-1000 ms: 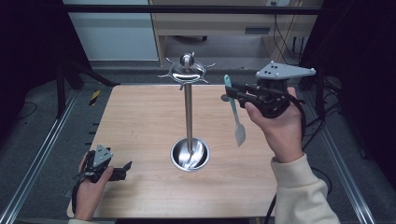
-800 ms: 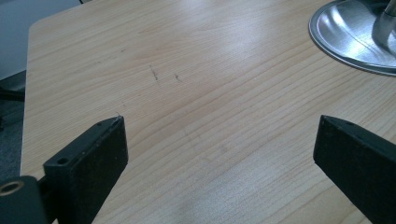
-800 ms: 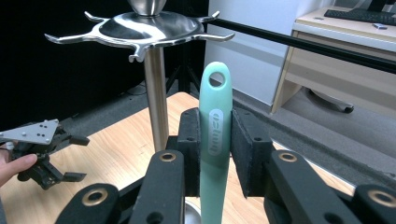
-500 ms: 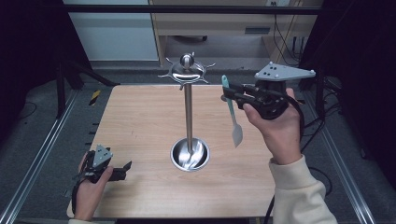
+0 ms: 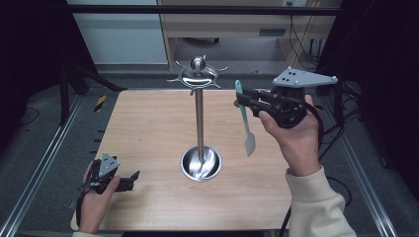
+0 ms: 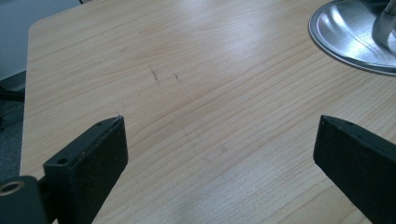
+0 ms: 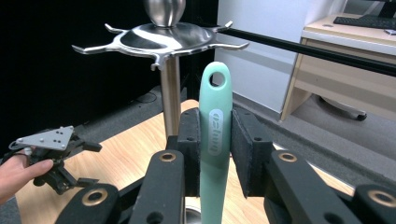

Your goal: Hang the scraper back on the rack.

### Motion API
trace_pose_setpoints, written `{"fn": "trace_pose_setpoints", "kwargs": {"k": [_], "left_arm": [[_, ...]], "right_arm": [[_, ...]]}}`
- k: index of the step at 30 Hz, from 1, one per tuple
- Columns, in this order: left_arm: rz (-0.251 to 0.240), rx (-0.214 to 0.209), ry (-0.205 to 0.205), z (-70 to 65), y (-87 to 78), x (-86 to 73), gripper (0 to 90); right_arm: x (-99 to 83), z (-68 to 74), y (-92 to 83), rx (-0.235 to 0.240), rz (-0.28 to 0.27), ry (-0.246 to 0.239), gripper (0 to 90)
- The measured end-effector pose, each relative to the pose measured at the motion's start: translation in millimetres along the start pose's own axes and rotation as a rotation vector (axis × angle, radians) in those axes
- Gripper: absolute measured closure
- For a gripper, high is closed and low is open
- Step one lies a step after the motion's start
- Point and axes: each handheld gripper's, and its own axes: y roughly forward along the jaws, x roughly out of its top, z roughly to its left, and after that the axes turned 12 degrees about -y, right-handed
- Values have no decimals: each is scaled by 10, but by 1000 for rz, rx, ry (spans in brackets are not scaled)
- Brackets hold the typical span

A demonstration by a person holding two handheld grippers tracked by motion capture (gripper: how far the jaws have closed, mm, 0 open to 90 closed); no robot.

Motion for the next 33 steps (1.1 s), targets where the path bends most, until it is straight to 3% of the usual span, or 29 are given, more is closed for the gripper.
{"fn": "trace_pose_setpoints", "kwargs": {"k": [12, 33], "left_arm": [[0, -1, 3, -8, -1, -1, 29], [3, -5, 4, -14, 0, 0, 28]], "right_arm": [[58, 179, -4, 24, -22, -26, 741], [101, 210, 87, 40, -18, -38, 740]]}}
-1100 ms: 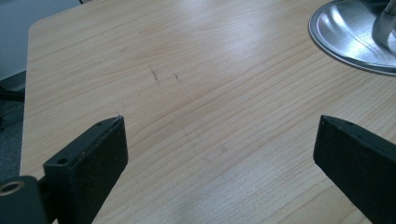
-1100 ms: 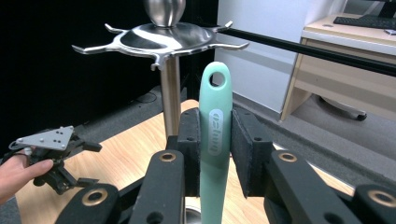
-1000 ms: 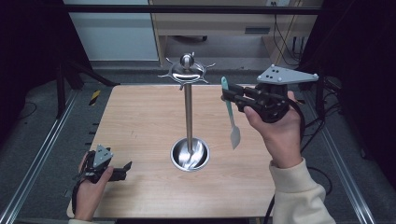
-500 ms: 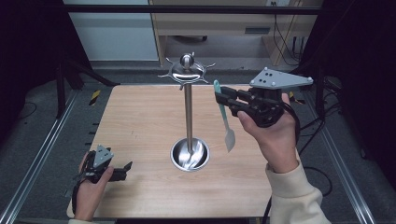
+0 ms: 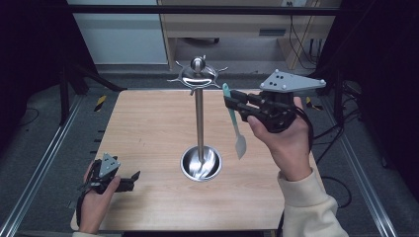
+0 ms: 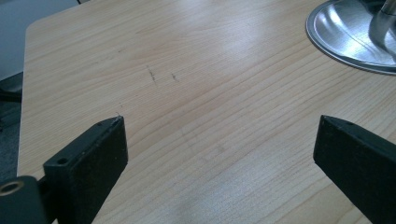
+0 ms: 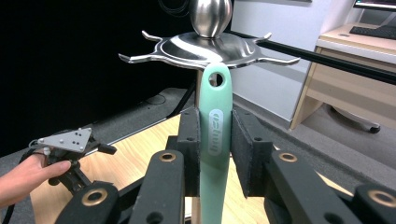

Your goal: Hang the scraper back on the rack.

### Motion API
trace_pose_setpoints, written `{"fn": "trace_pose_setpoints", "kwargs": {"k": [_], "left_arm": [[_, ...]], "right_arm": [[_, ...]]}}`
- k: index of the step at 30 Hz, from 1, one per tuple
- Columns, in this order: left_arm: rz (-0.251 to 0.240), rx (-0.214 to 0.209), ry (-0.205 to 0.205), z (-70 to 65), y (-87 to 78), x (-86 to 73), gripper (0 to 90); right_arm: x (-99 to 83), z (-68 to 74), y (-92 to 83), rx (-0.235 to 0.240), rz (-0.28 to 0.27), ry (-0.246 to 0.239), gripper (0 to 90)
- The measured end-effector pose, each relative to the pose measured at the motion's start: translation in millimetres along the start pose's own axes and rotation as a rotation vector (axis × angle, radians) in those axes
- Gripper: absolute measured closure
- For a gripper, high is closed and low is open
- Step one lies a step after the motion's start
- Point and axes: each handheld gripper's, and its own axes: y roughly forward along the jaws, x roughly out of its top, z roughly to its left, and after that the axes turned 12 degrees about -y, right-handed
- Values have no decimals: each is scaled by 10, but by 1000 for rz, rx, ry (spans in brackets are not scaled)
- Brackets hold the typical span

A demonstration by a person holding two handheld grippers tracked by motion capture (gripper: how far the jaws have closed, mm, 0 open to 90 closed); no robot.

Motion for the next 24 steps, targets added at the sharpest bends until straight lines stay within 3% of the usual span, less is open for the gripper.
{"fn": "trace_pose_setpoints", "kwargs": {"k": [11, 24], "left_arm": [[-3, 1, -1, 4, -4, 1, 28], [-3, 2, -3, 6, -4, -2, 28]], "right_arm": [[-3, 12, 109, 1, 23, -7, 740], [-14, 7, 210, 2, 13, 5, 741]]}}
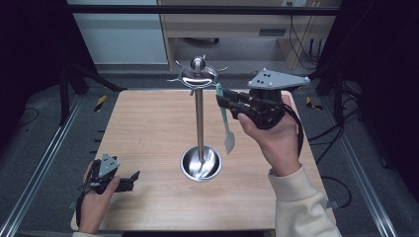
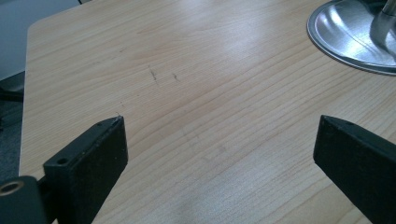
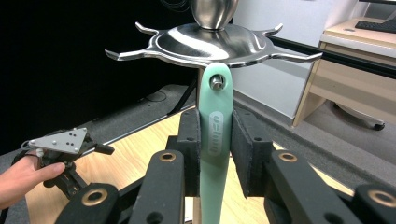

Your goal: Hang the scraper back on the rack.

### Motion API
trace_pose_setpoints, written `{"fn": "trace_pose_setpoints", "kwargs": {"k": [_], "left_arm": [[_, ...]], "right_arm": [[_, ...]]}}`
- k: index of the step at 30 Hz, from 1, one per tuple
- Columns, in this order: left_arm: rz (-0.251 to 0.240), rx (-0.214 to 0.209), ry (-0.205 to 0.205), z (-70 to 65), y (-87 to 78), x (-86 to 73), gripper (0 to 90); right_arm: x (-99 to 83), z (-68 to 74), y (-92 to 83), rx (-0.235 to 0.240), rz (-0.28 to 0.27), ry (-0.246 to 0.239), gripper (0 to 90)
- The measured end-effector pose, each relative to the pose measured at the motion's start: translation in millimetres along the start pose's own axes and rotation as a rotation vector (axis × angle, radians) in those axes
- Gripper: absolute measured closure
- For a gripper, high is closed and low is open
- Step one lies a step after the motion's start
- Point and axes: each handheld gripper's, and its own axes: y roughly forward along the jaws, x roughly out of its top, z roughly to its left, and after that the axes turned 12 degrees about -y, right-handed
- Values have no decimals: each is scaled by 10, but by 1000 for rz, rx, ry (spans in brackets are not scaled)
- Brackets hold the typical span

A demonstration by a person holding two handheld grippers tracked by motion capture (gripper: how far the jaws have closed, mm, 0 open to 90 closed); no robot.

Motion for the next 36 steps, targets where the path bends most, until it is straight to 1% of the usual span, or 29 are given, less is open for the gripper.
{"fn": "trace_pose_setpoints", "kwargs": {"k": [5, 13, 18, 24, 28, 34, 36], "left_arm": [[2, -1, 3, -1, 1, 1, 28], [4, -5, 5, -9, 5, 3, 28], [1, -3, 0, -1, 4, 0, 28], [3, -4, 4, -6, 5, 3, 28], [4, -5, 4, -2, 8, 2, 28], [3, -7, 4, -5, 23, 6, 28], [5, -6, 8, -10, 27, 7, 28]], "right_arm": [[-6, 10, 9, -7, -5, 0, 741], [-30, 22, 44, -13, -26, 10, 740], [-35, 23, 42, -15, -27, 9, 739], [-35, 28, 29, -21, -26, 8, 737], [-29, 15, 7, -14, -18, 1, 732], [-3, -6, -58, -27, 10, -21, 659], [1, -21, -86, -40, 17, -24, 616]]}}
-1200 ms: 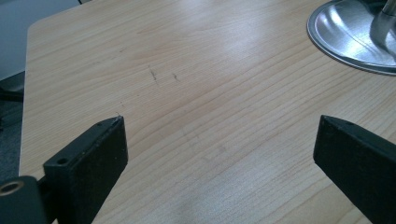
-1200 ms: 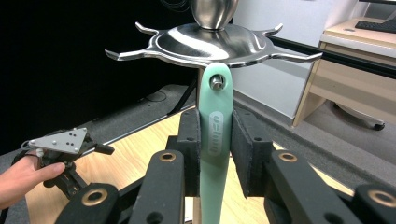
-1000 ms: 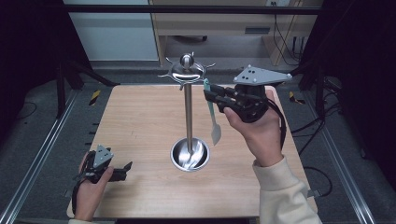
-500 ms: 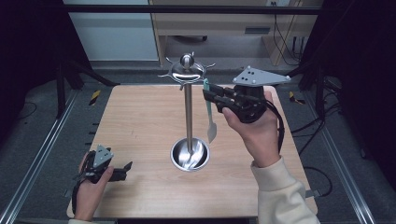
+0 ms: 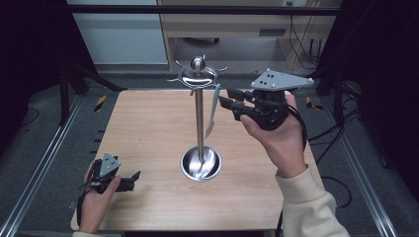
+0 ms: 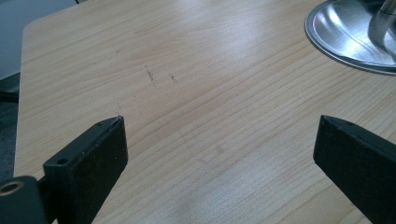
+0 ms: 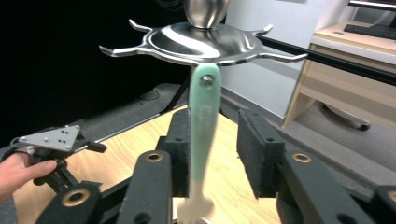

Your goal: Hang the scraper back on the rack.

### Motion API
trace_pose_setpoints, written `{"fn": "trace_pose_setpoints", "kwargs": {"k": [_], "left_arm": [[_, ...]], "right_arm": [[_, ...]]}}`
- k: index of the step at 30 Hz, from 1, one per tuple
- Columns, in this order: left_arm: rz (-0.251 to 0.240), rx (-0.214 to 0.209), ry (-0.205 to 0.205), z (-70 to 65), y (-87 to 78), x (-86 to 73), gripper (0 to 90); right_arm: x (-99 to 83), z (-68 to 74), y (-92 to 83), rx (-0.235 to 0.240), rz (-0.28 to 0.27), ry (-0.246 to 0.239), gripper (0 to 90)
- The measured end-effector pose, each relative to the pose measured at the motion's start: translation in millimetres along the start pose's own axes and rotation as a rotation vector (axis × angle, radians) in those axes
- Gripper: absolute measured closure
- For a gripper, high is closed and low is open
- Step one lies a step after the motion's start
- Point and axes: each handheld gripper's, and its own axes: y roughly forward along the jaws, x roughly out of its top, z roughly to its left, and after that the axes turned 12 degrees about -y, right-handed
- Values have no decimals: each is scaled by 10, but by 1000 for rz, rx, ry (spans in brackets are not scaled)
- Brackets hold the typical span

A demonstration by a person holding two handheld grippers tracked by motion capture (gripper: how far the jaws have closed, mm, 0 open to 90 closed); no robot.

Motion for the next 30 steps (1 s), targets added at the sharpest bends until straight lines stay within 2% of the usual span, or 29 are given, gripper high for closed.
{"fn": "trace_pose_setpoints", "kwargs": {"k": [2, 5, 7, 9, 11, 13, 14, 17, 24, 30], "left_arm": [[2, 1, 2, -2, -2, -3, 28], [3, 5, 2, 6, -9, -9, 28], [4, 5, 1, 12, -7, -8, 28], [3, 3, -1, 6, 0, -7, 28], [5, 4, 2, 0, 2, -5, 28], [7, 5, 3, -3, 4, -4, 28], [6, 5, 3, -4, 4, -4, 28], [7, 6, 4, -5, 4, -5, 28], [5, 6, 1, 1, 1, -9, 28], [5, 3, 2, -13, 9, -10, 28]], "right_arm": [[1, -25, -31, -18, 10, 6, 564], [3, -77, -69, -70, 28, 11, 459], [0, -113, -91, -118, 35, 19, 383], [-23, -149, -108, -181, 41, 39, 249], [-55, -189, -123, -228, 66, 67, 211], [-99, -216, -141, -265, 76, 69, 145], [-122, -227, -154, -278, 80, 65, 143], [-201, -255, -201, -309, 78, 67, 97], [-428, -308, -234, -343, 101, 82, 77], [-655, -238, -204, -333, 113, 72, 53]]}}
